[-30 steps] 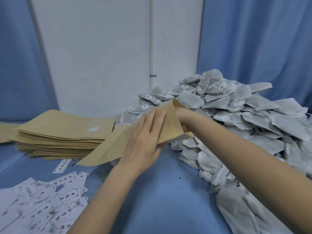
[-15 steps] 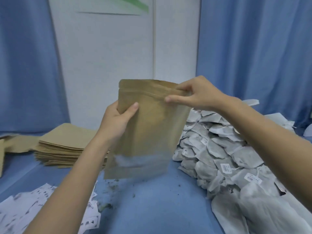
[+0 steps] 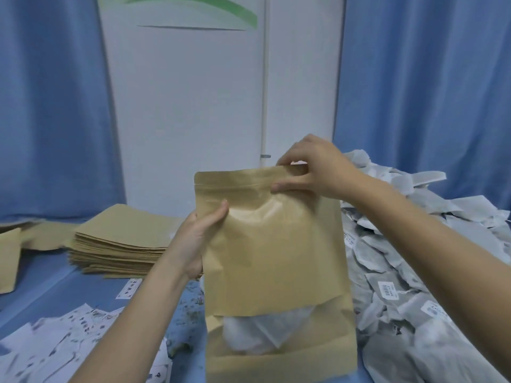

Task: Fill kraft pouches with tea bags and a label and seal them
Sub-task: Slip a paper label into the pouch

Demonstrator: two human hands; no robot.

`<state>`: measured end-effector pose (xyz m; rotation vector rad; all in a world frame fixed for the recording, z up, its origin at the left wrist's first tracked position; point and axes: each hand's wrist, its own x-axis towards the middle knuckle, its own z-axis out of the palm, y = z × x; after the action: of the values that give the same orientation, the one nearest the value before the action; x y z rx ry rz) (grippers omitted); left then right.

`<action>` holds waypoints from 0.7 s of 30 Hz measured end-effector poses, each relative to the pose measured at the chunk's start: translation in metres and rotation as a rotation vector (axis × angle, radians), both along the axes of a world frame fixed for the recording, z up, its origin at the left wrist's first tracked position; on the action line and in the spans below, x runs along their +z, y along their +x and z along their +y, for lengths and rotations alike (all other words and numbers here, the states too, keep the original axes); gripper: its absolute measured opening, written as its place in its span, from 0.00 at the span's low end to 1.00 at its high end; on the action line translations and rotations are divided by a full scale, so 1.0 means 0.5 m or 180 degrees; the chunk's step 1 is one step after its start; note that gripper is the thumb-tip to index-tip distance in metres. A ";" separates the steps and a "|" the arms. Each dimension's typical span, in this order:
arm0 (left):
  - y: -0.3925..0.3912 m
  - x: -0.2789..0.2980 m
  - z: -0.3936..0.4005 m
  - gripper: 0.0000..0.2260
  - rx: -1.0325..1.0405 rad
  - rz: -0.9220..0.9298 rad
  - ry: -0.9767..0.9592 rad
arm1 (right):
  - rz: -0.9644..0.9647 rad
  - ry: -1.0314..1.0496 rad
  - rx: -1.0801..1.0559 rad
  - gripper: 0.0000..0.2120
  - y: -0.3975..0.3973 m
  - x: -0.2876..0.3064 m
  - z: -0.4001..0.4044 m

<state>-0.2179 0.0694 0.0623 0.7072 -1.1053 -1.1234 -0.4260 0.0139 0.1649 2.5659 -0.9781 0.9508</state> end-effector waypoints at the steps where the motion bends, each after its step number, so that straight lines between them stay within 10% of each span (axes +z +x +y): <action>1: 0.004 -0.004 0.000 0.10 -0.0034 -0.0025 0.0048 | -0.0082 0.0320 0.0067 0.14 0.006 -0.001 0.000; 11: 0.018 0.020 -0.010 0.09 0.1398 -0.0339 -0.0280 | 0.0235 0.1506 0.0341 0.12 0.058 0.007 0.007; 21: 0.002 0.012 -0.005 0.17 0.1909 -0.0173 -0.0658 | 0.0254 0.1154 0.0058 0.06 0.112 0.001 0.010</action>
<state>-0.2170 0.0669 0.0681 0.8341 -0.9457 -0.4758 -0.3699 0.0191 0.1653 2.8832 -1.2011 0.7230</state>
